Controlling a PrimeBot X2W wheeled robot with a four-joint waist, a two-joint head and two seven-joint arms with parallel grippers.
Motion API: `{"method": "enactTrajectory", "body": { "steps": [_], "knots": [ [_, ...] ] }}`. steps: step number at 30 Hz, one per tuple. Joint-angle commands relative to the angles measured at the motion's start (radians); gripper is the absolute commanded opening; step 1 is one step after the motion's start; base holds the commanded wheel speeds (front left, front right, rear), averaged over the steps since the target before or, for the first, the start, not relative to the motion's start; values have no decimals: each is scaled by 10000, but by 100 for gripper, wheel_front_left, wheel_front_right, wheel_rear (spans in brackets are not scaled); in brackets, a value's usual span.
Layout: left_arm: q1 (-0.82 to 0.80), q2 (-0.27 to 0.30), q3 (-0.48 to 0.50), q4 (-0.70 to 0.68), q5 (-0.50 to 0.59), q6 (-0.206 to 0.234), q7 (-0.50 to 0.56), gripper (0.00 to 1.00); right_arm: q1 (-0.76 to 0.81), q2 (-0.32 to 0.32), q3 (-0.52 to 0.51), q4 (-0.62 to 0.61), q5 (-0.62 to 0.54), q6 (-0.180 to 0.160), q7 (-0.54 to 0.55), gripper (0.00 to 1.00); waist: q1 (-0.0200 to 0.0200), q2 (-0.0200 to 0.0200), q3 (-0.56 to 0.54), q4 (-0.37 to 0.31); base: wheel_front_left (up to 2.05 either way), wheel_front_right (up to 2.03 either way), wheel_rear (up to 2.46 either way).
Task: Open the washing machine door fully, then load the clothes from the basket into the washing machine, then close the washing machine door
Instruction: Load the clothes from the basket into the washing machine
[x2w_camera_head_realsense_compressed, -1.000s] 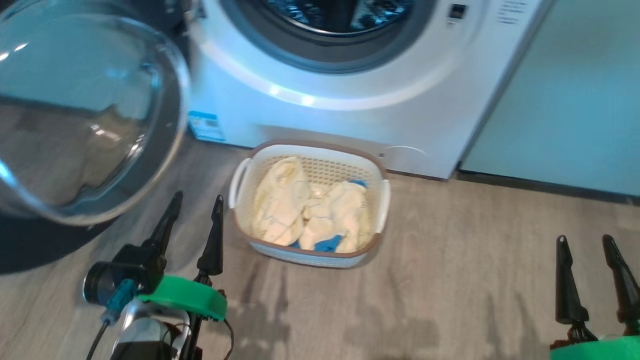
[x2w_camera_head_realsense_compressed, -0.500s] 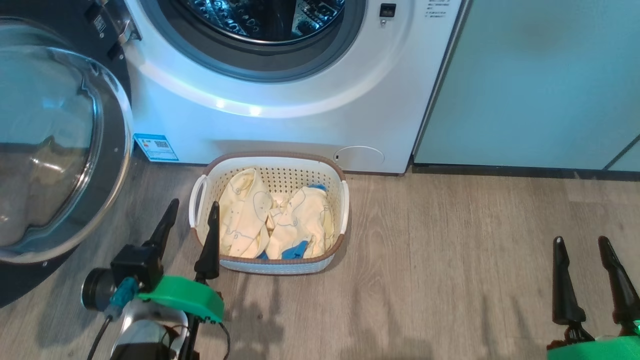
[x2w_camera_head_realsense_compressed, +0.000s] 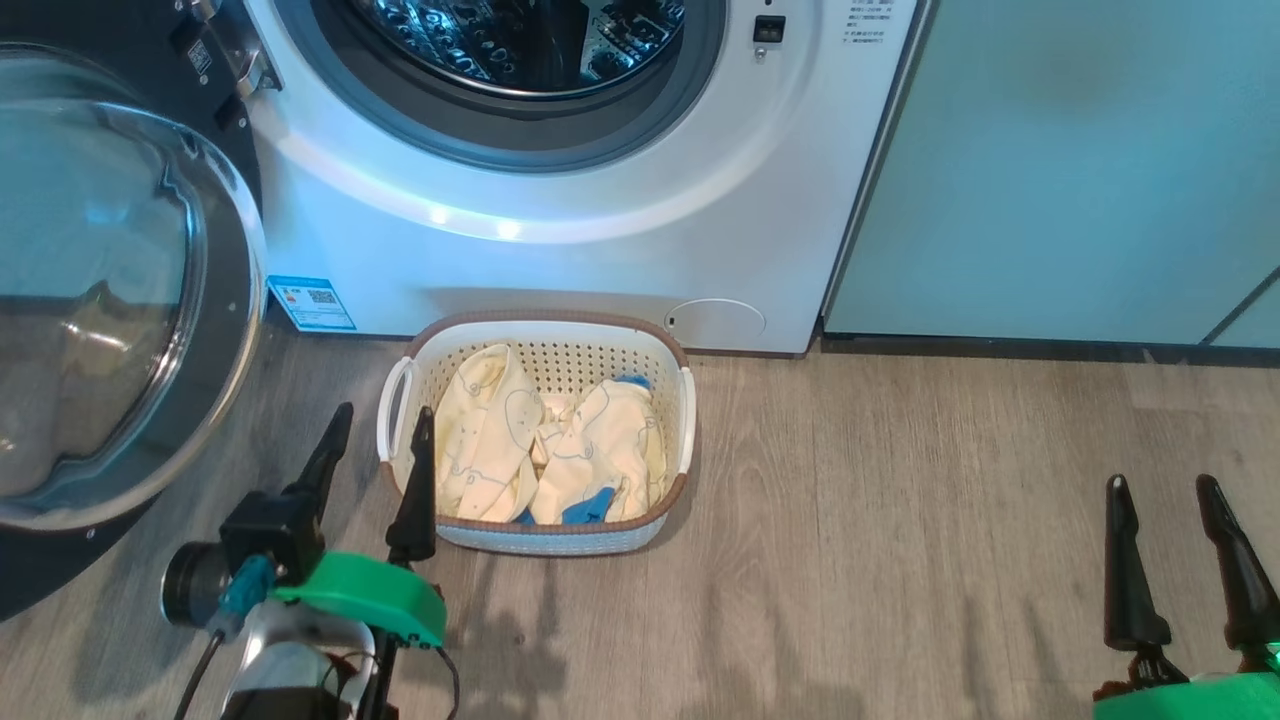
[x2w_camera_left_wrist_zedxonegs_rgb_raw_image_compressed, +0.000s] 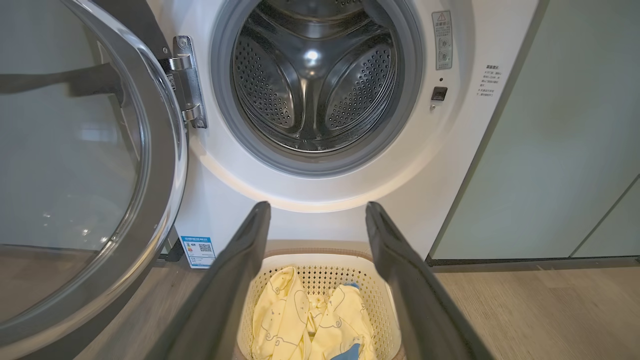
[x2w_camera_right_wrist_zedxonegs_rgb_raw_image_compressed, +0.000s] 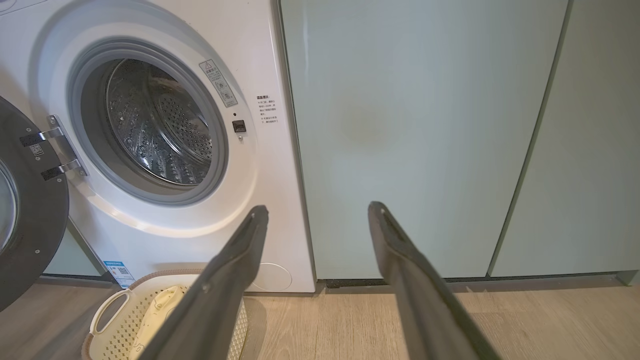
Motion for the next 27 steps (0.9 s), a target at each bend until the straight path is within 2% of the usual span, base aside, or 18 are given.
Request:
{"method": "enactTrajectory", "body": {
  "steps": [1,27],
  "knots": [
    [-207,195,284,-264,-79,62,2,100,-349,-86,169,-294,58,-29,-97,100,0,0,-19,1,0,0,0],
    [144,228,36,-283,-233,321,260,100,-286,-85,176,-243,108,-29,-97,100,0,0,-107,106,7,-7,0]
  ]
}}
